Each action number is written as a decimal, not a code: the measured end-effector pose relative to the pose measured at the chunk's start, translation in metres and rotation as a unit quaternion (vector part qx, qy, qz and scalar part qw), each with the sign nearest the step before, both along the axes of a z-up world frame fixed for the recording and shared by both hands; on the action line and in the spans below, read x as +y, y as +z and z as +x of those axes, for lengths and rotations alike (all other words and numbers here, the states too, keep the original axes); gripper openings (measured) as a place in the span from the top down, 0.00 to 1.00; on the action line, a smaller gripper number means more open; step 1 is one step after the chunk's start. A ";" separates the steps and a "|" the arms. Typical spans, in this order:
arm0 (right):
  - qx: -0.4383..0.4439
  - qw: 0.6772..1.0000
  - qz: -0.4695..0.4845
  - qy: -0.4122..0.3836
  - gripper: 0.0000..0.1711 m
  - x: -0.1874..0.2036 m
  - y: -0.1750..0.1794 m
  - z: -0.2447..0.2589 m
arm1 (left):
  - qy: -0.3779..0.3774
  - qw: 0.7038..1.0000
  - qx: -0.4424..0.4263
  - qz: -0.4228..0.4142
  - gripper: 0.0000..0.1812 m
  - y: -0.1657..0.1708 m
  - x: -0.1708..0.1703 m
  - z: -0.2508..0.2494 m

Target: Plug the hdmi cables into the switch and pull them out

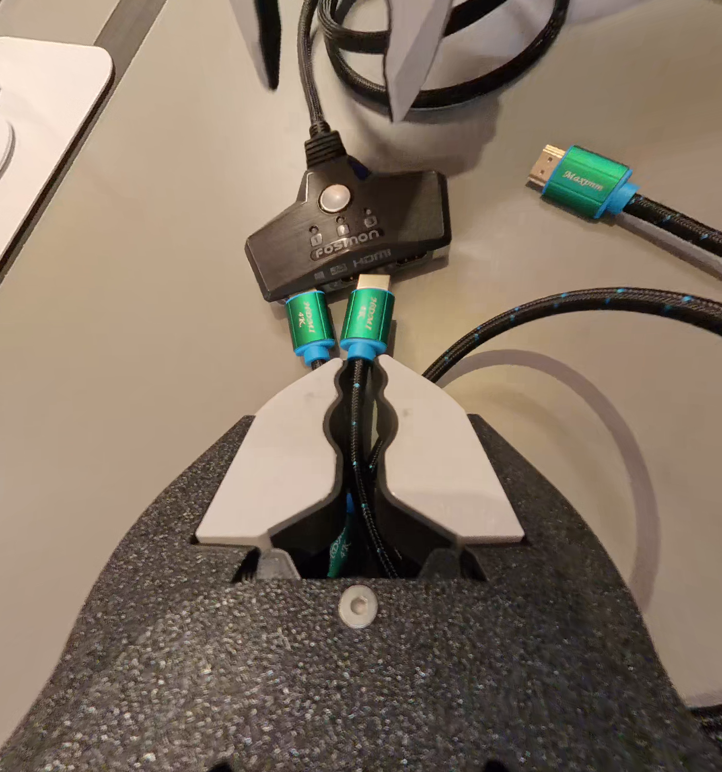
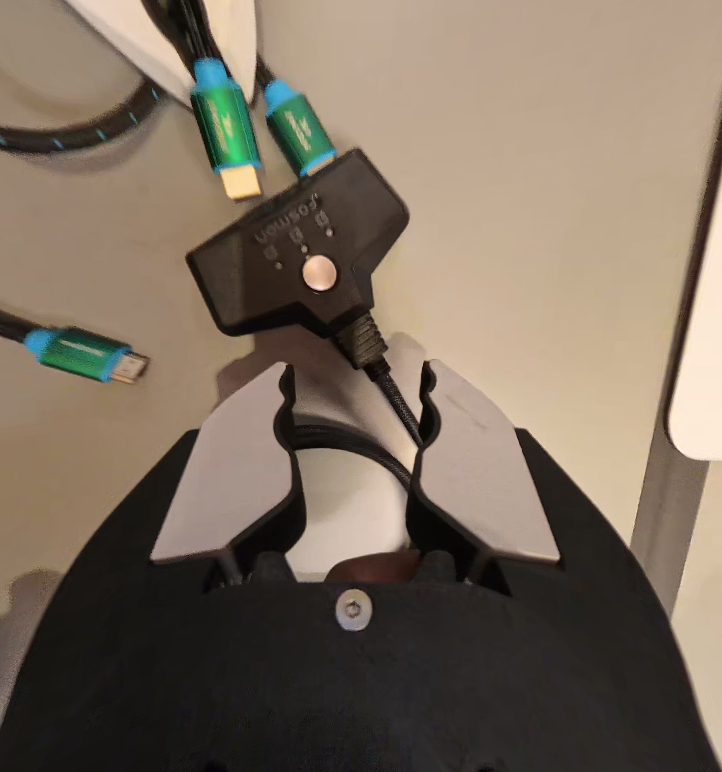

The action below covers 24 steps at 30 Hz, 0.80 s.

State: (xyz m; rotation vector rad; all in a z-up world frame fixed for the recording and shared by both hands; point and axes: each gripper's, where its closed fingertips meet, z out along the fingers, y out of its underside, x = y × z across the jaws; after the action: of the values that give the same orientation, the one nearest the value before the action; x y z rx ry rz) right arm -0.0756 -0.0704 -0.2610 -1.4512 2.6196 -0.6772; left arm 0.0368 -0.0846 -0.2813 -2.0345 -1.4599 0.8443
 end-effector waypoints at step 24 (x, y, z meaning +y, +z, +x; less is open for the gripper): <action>-0.084 0.993 -0.086 -0.005 0.81 0.021 -0.011 0.052 | -0.023 0.993 0.047 -0.108 0.95 0.076 -0.007 0.035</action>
State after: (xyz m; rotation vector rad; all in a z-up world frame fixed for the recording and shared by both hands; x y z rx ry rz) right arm -0.0236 -0.0493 -0.2718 -1.3539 2.4950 -1.0022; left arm 0.0715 -0.0920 -0.2052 -2.1417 -1.3150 1.1053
